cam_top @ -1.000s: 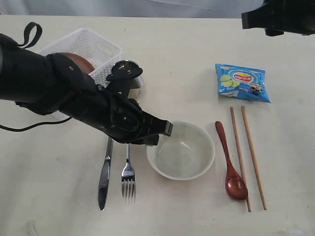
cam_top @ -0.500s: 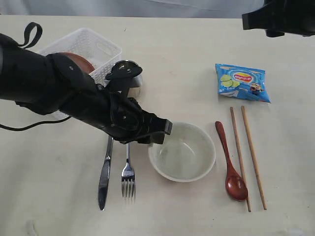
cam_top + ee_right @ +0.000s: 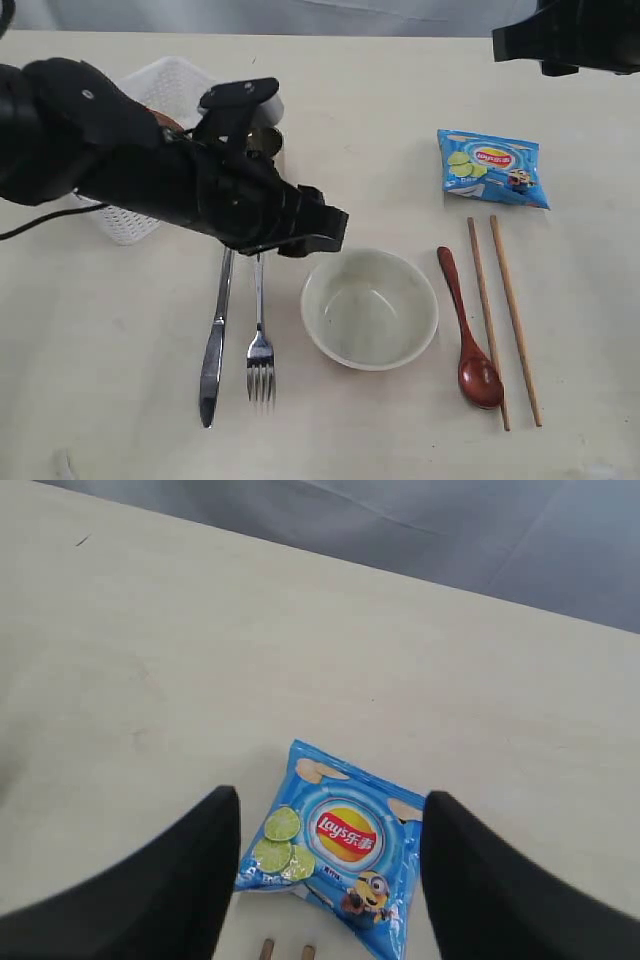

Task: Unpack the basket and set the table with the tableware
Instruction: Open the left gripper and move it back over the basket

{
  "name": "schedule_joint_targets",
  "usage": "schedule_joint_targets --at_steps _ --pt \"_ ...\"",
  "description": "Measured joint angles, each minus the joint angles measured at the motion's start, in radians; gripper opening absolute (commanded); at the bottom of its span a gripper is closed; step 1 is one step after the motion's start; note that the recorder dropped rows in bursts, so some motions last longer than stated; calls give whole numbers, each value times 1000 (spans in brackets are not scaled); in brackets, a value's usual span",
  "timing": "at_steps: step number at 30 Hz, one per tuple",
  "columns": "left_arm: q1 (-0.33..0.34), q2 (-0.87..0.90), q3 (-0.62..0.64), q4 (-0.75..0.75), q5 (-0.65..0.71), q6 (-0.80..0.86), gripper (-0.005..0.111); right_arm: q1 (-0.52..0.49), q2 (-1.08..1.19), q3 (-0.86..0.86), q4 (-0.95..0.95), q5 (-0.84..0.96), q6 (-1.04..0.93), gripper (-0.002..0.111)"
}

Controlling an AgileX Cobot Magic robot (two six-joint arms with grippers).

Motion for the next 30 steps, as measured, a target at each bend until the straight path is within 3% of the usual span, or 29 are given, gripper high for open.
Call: schedule_joint_targets --at_steps 5,10,12,15,19,24,30 --pt "16 -126 0 116 2 -47 52 0 0 0 0 0 0 52" --pt "120 -241 0 241 5 -128 52 0 0 0 0 0 0 52" --pt "194 -274 0 282 5 -156 52 0 0 0 0 0 0 52" --pt "401 -296 0 305 24 -189 52 0 0 0 0 0 0 52" --pt "591 -281 0 323 95 -195 52 0 0 0 0 0 0 52" --pt "630 -257 0 488 137 -255 52 0 0 0 0 0 0 52" --pt "630 -114 -155 927 316 -639 52 0 0 0 0 0 0 52"
